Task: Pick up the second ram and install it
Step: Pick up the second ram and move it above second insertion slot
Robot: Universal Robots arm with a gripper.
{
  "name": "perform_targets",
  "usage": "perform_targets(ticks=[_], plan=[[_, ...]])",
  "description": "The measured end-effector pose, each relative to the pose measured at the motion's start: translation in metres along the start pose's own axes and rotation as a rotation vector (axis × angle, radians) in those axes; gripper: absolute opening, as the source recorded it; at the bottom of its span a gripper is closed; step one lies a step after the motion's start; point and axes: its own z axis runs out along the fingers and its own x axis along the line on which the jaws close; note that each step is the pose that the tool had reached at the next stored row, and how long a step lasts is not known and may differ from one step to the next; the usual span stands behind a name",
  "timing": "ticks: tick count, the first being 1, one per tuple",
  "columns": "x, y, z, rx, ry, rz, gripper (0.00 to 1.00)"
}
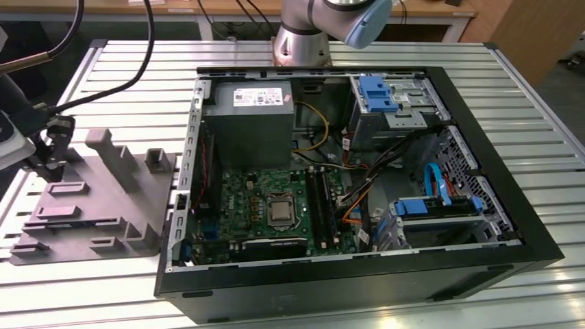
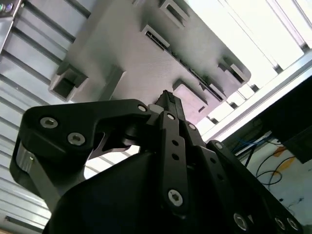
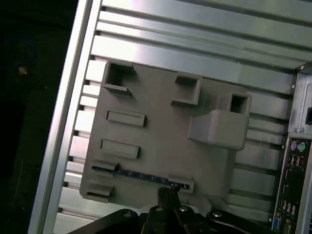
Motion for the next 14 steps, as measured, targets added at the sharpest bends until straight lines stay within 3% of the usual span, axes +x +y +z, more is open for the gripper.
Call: perform_targets(ticks=[14], plan=[[0.0000, -0.0001, 0.0022, -0.0006, 0.0106, -0.254, 0.11]])
